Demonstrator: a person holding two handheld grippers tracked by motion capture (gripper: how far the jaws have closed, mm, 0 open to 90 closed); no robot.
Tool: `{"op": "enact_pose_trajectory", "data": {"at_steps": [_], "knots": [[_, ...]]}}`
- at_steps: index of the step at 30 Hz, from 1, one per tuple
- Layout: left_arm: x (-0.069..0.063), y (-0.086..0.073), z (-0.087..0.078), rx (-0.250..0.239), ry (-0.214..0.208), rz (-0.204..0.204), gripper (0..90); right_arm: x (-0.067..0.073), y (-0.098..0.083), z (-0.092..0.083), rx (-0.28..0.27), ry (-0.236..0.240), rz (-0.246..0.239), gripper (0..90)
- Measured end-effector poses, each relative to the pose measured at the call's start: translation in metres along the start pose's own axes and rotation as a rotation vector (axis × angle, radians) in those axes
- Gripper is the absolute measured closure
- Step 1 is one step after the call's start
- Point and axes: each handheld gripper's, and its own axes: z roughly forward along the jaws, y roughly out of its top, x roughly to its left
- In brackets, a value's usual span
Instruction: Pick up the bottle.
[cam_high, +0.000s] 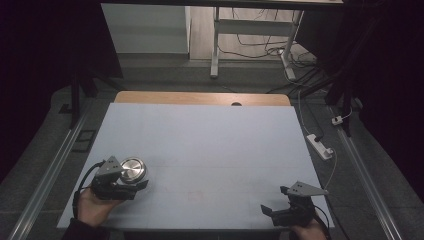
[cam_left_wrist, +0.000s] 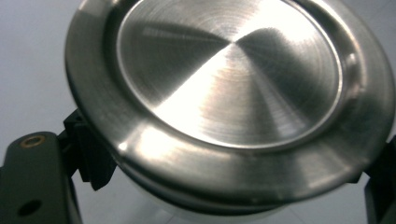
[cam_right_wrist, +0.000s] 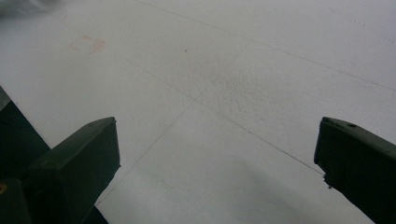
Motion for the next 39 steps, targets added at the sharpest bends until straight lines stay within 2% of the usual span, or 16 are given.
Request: {"op": "enact_pose_trajectory", "data": {"at_steps": [9, 16, 26, 29, 39], "knots": [[-0.011, 0.028, 0.007, 0.000, -0.060, 0.084, 15.6, 0.000, 0.000, 0.000, 0.000, 0.002, 0.003, 2.3], [-0.021, 0.050, 0.013, -0.021, -0.117, 0.124, 15.6, 0.000, 0.000, 0.000, 0.001, 0.004, 0.002, 3.9], [-0.042, 0.086, 0.028, -0.010, -0.182, 0.219, 15.7, -0.001, 0.000, 0.000, -0.001, 0.007, 0.005, 3.9], [-0.046, 0.094, 0.034, -0.004, -0.196, 0.236, 15.6, -0.001, 0.000, 0.000, 0.000, 0.008, 0.006, 3.8], [-0.049, 0.109, 0.051, 0.013, -0.222, 0.247, 15.7, -0.002, 0.000, 0.000, -0.003, 0.010, 0.017, 2.5]]}}
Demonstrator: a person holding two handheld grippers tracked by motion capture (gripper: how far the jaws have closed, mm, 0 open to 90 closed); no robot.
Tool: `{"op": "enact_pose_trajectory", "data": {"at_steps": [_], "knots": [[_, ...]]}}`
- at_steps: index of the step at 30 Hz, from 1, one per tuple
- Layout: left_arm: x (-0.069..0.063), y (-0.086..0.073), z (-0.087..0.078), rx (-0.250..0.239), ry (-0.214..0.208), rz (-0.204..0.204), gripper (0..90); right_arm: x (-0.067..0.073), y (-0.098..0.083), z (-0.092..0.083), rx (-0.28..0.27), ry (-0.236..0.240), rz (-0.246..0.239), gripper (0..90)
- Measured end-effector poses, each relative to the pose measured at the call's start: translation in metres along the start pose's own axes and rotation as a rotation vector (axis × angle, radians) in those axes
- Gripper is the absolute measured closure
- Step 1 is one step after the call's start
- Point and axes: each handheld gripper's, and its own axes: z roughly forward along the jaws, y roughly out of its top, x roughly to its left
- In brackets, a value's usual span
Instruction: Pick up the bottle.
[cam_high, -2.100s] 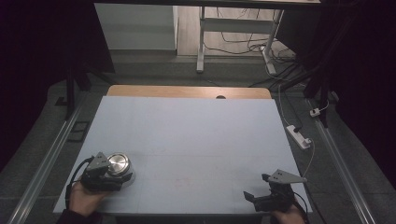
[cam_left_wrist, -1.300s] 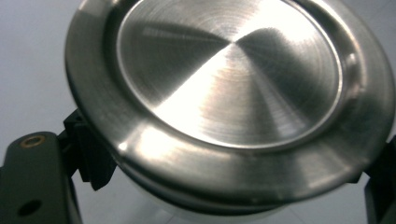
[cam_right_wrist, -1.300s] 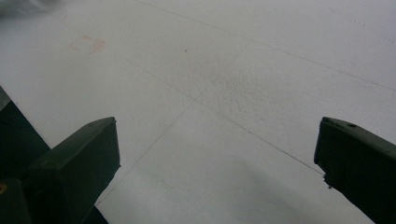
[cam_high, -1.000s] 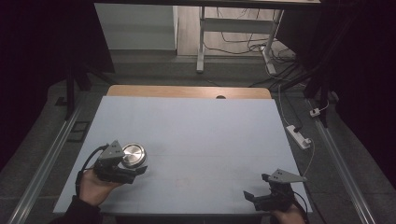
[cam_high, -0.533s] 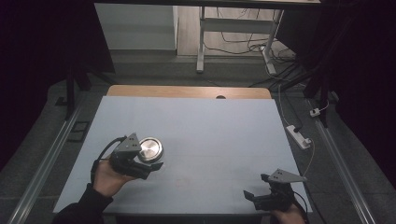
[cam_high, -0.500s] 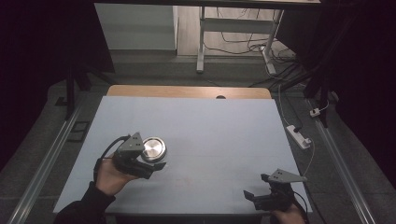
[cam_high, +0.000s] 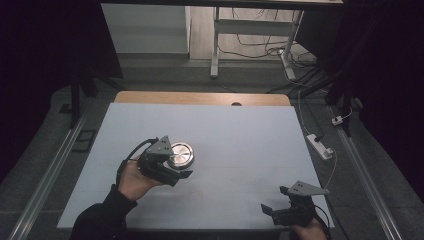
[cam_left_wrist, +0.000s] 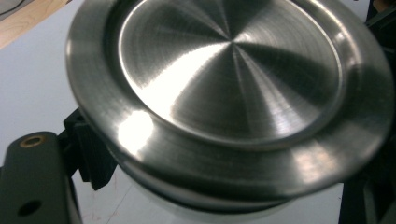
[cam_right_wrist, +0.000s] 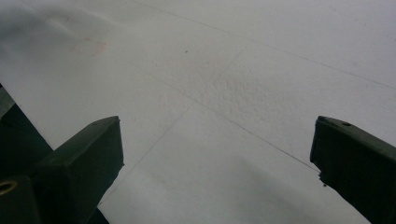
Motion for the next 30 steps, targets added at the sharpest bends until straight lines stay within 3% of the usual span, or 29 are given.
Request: {"op": "enact_pose_trajectory", "data": {"at_steps": [19, 30], "knots": [[-0.006, 0.034, 0.024, -0.010, -0.063, 0.051, 15.7, -0.002, 0.000, -0.001, -0.006, 0.012, 0.007, 0.0], [-0.010, 0.035, 0.029, -0.008, -0.077, 0.059, 15.6, -0.002, 0.000, 0.000, -0.002, 0.016, 0.004, 0.0]]}}
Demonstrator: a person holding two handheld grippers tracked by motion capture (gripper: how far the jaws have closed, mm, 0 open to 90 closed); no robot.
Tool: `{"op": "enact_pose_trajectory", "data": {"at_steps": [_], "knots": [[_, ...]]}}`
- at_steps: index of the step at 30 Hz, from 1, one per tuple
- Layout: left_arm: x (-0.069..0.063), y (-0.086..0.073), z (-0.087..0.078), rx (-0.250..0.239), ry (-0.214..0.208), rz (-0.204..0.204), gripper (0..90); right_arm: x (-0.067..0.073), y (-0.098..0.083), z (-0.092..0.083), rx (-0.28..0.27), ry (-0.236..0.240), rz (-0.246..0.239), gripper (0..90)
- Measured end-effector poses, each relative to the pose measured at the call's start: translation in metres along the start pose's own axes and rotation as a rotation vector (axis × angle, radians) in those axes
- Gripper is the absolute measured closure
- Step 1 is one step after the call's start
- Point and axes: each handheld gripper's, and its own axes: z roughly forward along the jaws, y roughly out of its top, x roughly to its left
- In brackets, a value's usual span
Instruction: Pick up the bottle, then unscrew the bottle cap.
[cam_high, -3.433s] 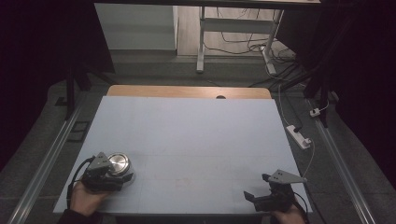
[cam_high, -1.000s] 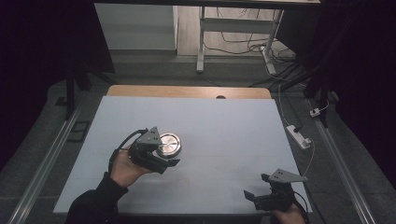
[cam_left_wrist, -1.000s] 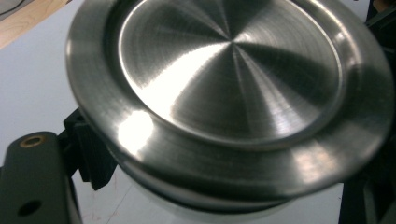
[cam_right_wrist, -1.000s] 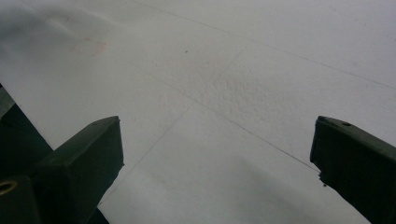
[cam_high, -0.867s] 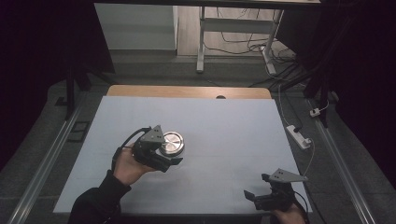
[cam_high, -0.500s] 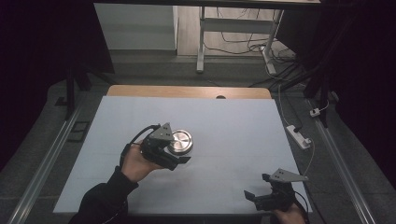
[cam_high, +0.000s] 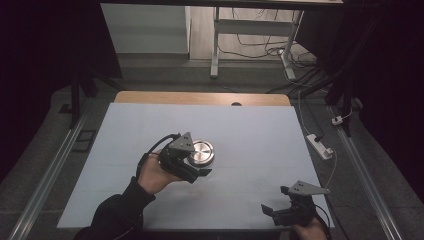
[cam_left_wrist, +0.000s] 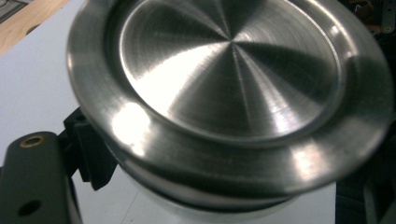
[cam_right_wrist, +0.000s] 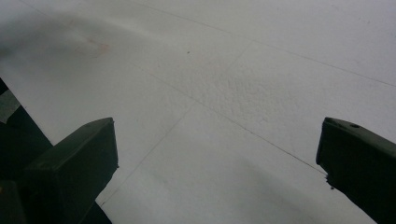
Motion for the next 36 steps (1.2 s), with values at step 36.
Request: {"op": "enact_pose_trajectory", "data": {"at_steps": [36], "knots": [[-0.001, -0.003, 0.001, -0.005, 0.001, 0.001, 15.7, 0.020, 0.027, 0.000, -0.063, 0.092, -0.062, 0.0]]}}
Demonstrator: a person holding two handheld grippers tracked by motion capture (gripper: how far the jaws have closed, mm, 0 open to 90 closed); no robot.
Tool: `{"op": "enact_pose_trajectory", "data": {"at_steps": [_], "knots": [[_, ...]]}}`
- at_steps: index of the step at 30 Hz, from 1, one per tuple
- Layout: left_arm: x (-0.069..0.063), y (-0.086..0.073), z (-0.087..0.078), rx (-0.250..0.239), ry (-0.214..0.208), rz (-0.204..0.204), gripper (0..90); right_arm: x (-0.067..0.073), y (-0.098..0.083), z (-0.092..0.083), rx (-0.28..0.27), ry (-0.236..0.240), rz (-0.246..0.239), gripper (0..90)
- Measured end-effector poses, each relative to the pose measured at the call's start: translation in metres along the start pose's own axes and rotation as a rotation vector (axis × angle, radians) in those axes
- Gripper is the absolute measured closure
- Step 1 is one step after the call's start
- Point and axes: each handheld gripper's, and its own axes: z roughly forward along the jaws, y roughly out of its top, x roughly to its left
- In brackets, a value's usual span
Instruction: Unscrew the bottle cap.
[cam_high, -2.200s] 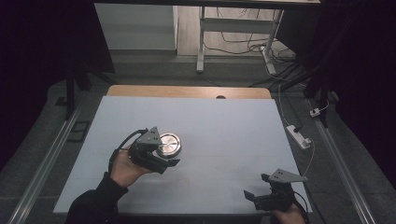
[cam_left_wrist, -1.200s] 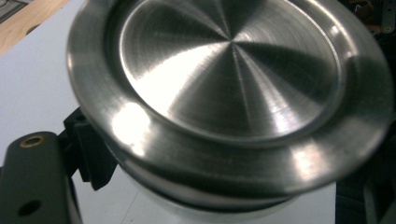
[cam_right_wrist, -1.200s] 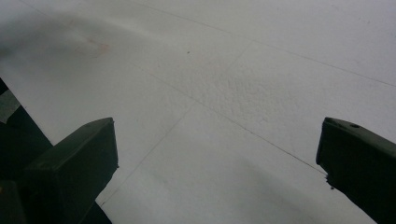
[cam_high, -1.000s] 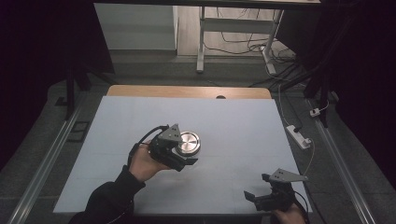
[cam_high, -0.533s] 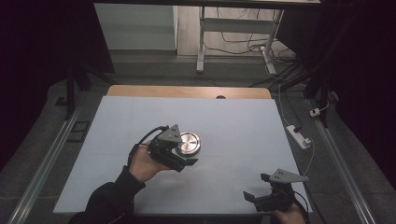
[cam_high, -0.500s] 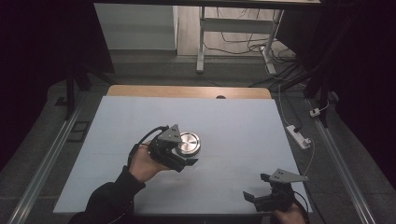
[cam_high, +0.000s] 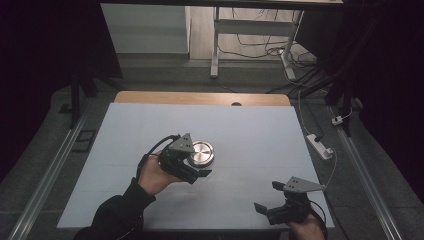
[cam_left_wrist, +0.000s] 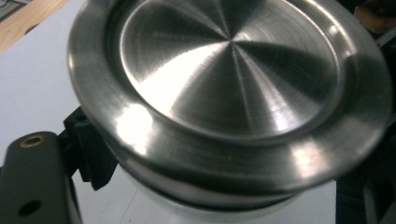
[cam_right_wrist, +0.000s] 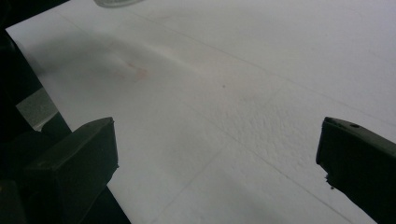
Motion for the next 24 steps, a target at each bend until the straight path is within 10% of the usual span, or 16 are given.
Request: {"op": "enact_pose_trajectory", "data": {"at_steps": [24], "knots": [[0.002, -0.002, 0.002, -0.009, -0.023, -0.009, 15.7, 0.020, 0.071, 0.021, -0.065, 0.093, -0.086, 0.0]]}}
